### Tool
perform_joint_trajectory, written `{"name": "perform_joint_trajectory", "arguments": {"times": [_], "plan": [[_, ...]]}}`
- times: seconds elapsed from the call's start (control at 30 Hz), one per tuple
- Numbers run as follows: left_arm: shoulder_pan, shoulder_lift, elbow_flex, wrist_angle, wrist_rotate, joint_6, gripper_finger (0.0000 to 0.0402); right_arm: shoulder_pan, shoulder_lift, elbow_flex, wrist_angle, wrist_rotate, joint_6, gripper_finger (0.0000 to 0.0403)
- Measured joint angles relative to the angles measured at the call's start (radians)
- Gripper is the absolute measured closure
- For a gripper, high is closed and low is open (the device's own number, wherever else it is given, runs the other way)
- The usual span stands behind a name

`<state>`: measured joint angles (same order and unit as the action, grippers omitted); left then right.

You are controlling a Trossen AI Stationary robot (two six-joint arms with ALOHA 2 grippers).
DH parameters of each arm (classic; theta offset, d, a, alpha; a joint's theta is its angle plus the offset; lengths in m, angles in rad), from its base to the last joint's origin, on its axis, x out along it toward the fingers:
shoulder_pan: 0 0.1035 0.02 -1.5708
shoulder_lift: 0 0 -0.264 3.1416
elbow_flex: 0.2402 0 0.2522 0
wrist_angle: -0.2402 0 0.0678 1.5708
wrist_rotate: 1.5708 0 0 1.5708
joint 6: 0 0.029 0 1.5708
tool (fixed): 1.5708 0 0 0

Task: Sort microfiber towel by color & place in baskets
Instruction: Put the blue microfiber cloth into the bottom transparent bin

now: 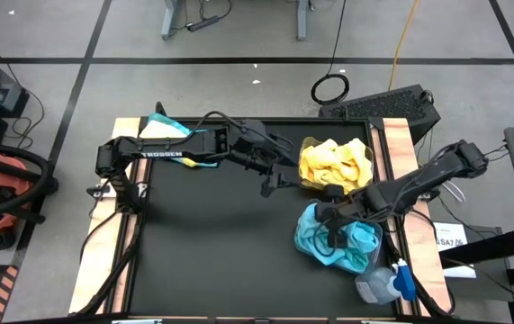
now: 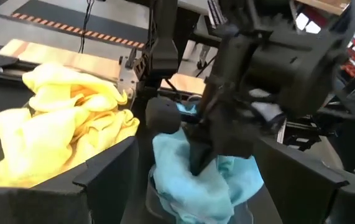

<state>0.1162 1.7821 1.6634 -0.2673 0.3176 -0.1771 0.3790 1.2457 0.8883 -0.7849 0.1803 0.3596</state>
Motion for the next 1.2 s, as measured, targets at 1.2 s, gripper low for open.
{"name": "perform_joint_trajectory", "arguments": {"times": [1.2], "plan": [[0.098, -0.011, 0.0, -0.335, -0.035, 0.035, 0.0077, 0.003, -0.065, -0.077, 0.168, -0.052, 0.237, 0.0302]]}}
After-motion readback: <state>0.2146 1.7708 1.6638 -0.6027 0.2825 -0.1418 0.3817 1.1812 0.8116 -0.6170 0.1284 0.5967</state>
